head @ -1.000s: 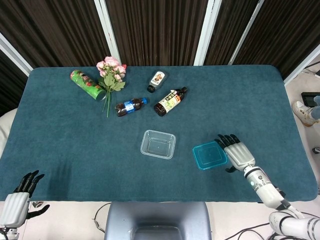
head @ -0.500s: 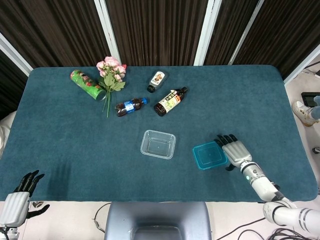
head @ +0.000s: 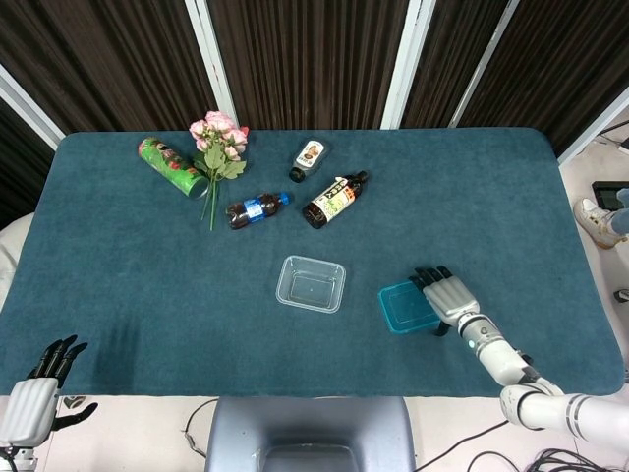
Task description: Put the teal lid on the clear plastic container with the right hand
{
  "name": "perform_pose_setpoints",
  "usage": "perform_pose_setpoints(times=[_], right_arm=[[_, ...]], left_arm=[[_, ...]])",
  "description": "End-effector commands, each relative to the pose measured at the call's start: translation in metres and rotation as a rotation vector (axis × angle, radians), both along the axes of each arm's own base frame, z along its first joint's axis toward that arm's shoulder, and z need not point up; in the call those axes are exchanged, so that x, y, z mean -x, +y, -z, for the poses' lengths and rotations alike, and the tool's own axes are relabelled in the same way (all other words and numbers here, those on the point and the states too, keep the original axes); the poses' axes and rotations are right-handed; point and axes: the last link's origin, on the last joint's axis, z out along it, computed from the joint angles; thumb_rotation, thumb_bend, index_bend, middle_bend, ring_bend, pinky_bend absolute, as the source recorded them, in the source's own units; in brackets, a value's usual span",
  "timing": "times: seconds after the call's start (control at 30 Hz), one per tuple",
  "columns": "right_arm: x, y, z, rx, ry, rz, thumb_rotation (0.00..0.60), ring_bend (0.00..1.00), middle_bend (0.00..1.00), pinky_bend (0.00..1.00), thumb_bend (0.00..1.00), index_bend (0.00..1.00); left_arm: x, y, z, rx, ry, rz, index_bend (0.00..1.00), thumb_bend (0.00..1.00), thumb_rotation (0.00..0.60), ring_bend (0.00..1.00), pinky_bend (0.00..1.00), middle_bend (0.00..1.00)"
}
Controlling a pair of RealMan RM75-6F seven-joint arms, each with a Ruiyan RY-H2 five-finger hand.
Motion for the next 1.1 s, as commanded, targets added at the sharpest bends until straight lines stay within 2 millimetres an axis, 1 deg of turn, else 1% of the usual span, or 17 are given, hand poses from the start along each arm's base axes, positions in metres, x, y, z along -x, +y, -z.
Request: perform_pose_setpoints(times=[0.03,0.6,1.03,1.1], right_arm=[[-0.002,-0.001,0.002,-0.007,0.001,-0.003,0.600,0.00,0.00,0.00,0.08,0.00],[-0.020,-0.004,0.015,-0.045,-0.017,-0.040,0.600,0.00,0.00,0.00,0.08,0.00],[-0.021,-0.005,0.023,-0.065,-0.017,-0.046,0.600,0.00,0.00,0.00,0.08,0.00],[-0.021,-0.005,0.023,-0.065,-0.017,-0.049,0.600,0.01,0.01,0.00,0.08,0.00]], left_arm=[[0.001,0.000,0.000,0.000,-0.001,-0.002,0.17,0.49,0.600,0.06,0.34,0.07],[0.002,-0.001,0.000,-0.001,-0.003,-0.002,0.17,0.49,0.600,0.06,0.34,0.07],[0.003,-0.002,0.001,0.002,-0.007,-0.006,0.17,0.49,0.600,0.06,0.34,0.07],[0.003,-0.002,0.001,0.003,-0.009,-0.006,0.17,0.49,0.600,0.06,0.34,0.07]])
